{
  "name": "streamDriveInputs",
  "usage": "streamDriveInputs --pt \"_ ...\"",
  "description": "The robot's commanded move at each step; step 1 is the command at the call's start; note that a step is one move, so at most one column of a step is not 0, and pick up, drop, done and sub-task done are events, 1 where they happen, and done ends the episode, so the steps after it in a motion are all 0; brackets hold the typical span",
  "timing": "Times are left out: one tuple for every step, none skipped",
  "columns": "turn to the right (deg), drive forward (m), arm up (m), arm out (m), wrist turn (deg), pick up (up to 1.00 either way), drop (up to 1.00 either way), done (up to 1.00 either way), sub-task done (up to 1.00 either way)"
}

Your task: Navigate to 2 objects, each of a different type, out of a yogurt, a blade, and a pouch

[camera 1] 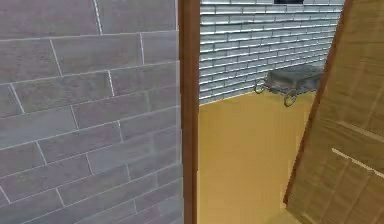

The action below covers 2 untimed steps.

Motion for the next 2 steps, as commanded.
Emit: streamDriveInputs --pt "45.0 0.00 0.00 0.00 0.0 0.00 0.00 0.00 0.00" --pt "27.0 0.00 0.00 0.00 0.0 0.00 0.00 0.00 0.00"
